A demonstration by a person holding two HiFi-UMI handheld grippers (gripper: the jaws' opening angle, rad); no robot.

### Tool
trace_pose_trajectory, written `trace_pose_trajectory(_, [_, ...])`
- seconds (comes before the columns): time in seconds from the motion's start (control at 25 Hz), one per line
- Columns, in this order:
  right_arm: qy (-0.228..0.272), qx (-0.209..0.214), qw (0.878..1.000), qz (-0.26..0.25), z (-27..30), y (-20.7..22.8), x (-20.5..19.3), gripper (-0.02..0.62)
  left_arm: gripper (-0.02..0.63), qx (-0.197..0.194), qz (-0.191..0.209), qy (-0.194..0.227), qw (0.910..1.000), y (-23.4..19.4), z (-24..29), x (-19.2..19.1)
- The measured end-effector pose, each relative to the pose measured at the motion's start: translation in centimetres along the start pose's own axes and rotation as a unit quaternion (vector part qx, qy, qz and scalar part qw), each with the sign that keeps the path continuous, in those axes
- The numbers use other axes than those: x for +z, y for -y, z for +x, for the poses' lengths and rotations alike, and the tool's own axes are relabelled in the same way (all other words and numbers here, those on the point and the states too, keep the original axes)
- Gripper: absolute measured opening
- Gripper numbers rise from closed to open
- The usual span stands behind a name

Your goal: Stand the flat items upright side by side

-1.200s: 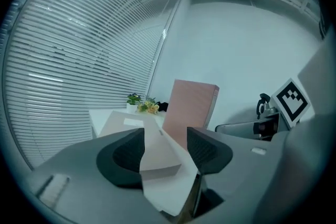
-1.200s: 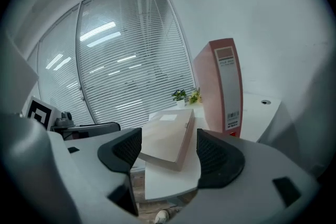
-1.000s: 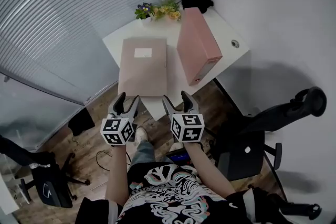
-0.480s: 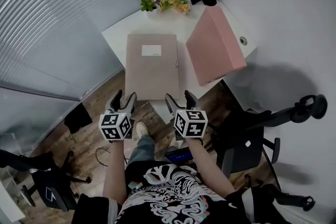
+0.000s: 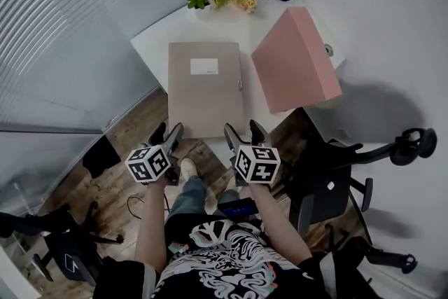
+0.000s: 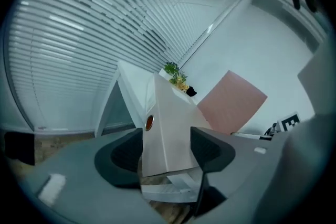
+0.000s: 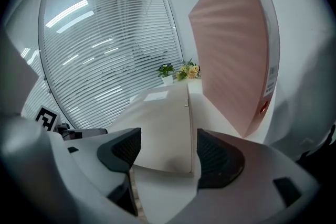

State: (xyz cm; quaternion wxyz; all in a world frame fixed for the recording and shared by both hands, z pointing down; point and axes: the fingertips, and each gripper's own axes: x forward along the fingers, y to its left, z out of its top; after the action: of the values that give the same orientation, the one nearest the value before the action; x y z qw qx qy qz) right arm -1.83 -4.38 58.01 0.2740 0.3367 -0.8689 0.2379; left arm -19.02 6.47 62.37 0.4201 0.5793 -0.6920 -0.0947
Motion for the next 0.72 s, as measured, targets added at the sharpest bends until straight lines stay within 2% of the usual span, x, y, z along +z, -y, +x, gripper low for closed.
trace_pose_trajectory(0.2, [0.000, -0.010, 1.000, 0.008, 0.6, 0.4, 0.0, 0.336, 0.314, -0.052, -0.091, -0.021, 0.9942, -0.2, 1.1, -1.2])
trace_pose_trajectory(0.36, [-0.001, -0.013, 1.000, 0.016, 0.9, 0.7, 0.0, 0.336, 0.327, -0.067, -0.138, -0.026, 0.9879, -0.6, 1.5, -1.9])
trace_pose_trajectory(0.56, [-0.007, -0.017, 1.000, 0.022, 1.3, 0.6, -0.4, 0.336, 0.355, -0.085, -0.213, -0.029, 0.9729, -1.2, 2.1, -2.7])
trace_pose_trajectory(0.72, [-0.010, -0.015, 0.999, 0.033, 1.4, 0.7, -0.8, 0.336, 0.364, -0.120, -0.257, -0.039, 0.9581, -0.4, 2.5, -3.2])
